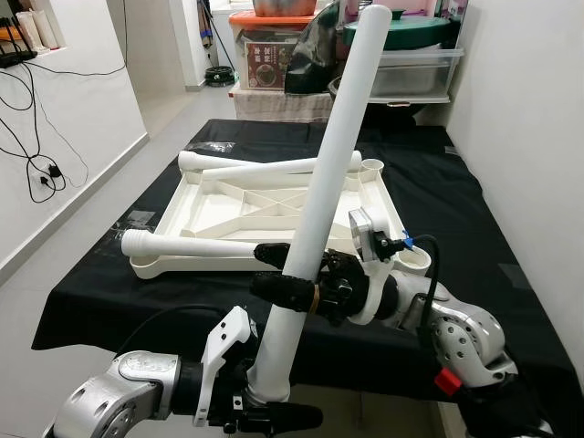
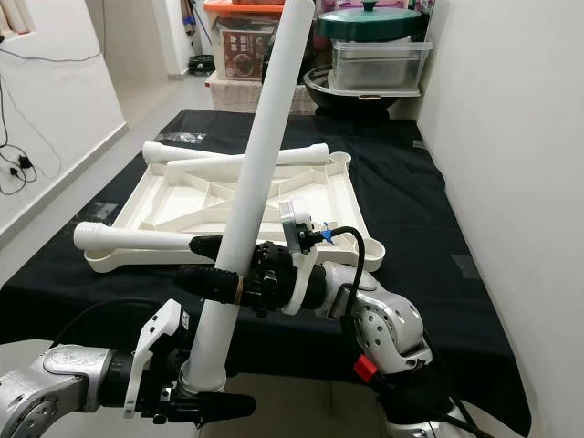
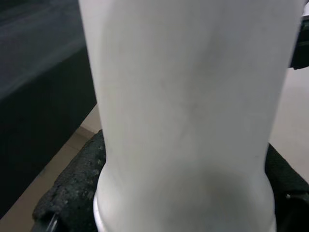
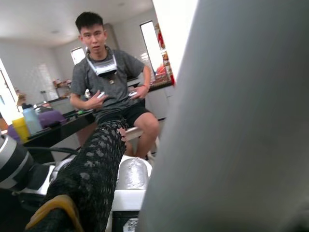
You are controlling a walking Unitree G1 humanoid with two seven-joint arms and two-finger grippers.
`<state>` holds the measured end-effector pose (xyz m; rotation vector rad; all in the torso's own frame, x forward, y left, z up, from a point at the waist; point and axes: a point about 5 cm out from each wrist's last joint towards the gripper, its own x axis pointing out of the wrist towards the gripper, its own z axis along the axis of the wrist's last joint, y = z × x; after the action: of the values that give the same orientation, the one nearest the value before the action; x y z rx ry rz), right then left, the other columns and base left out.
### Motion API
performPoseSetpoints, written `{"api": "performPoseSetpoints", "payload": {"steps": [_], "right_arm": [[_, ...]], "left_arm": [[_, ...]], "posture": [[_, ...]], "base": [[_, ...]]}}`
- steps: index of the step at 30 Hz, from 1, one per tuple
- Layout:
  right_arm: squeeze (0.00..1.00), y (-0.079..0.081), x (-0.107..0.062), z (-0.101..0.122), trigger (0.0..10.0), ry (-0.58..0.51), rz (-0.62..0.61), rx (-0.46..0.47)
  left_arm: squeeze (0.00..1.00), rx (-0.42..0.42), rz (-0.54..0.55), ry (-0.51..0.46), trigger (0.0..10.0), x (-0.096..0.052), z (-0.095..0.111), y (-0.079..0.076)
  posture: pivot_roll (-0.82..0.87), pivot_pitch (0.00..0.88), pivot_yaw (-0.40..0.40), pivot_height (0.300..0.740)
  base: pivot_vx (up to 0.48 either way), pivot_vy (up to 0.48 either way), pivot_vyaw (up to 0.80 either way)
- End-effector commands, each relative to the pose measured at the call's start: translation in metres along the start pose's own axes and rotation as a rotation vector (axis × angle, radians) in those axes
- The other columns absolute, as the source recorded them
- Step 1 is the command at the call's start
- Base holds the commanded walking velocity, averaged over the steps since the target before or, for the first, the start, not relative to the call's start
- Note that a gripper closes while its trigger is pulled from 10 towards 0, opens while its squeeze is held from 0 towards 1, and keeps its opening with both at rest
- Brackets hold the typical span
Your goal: Building children table
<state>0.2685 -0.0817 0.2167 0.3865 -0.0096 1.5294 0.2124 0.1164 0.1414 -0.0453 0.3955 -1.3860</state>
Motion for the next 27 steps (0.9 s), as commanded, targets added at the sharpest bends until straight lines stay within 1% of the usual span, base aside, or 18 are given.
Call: {"api": "performPoseSetpoints", "payload": {"steps": [1, 4, 8, 12, 13, 15, 16, 24, 27], "right_arm": [[0.0, 0.005, 0.006, 0.0, 10.0, -0.002, 0.038, 0.013], [0.0, 0.006, 0.006, -0.001, 10.0, -0.004, 0.041, 0.016], [0.0, 0.009, 0.009, -0.005, 10.0, 0.011, 0.063, 0.054], [0.0, 0.011, 0.011, -0.008, 10.0, 0.016, 0.069, 0.07], [0.0, 0.011, 0.011, -0.009, 4.7, 0.015, 0.066, 0.076], [0.0, 0.011, 0.012, -0.009, 4.7, 0.013, 0.065, 0.08], [0.0, 0.011, 0.012, -0.009, 0.0, 0.014, 0.064, 0.088], [0.0, 0.012, 0.011, -0.01, 0.0, 0.02, 0.061, 0.1], [0.0, 0.011, 0.01, -0.009, 0.0, 0.016, 0.055, 0.099]], "left_arm": [[0.0, 0.024, -0.022, 0.023, 10.0, 0.0, 0.001, -0.002], [0.0, 0.023, -0.025, 0.026, 10.0, 0.0, 0.0, -0.003], [0.0, 0.03, -0.041, 0.047, 10.0, 0.0, -0.003, -0.005], [0.0, 0.042, -0.051, 0.065, 10.0, 0.001, -0.006, -0.006], [0.0, 0.04, -0.052, 0.065, 10.0, 0.001, -0.007, -0.007], [0.0, 0.037, -0.052, 0.064, 10.0, 0.001, -0.007, -0.007], [0.0, 0.036, -0.052, 0.063, 10.0, 0.001, -0.007, -0.007], [0.0, 0.037, -0.046, 0.065, 10.0, -0.001, -0.008, -0.004], [0.0, 0.058, -0.015, 0.099, 10.0, -0.003, -0.01, 0.001]], "posture": [[0.04, 0.0, 0.019, 0.74], [0.04, 0.0, 0.019, 0.74], [0.04, 0.0, 0.019, 0.74], [0.04, 0.0, 0.021, 0.74], [0.04, 0.0, 0.02, 0.74], [0.04, 0.0, 0.02, 0.74], [0.04, 0.0, 0.02, 0.74], [0.04, 0.001, 0.02, 0.74], [0.04, 0.0, 0.02, 0.74]], "base": [[0.0, 0.0, 0.0], [0.0, 0.0, 0.0], [0.0, 0.0, 0.0], [0.0, 0.0, 0.0], [0.0, 0.0, 0.0], [0.0, 0.0, 0.0], [0.0, 0.0, 0.0], [0.0, 0.0, 0.0], [0.0, 0.0, 0.0]]}}
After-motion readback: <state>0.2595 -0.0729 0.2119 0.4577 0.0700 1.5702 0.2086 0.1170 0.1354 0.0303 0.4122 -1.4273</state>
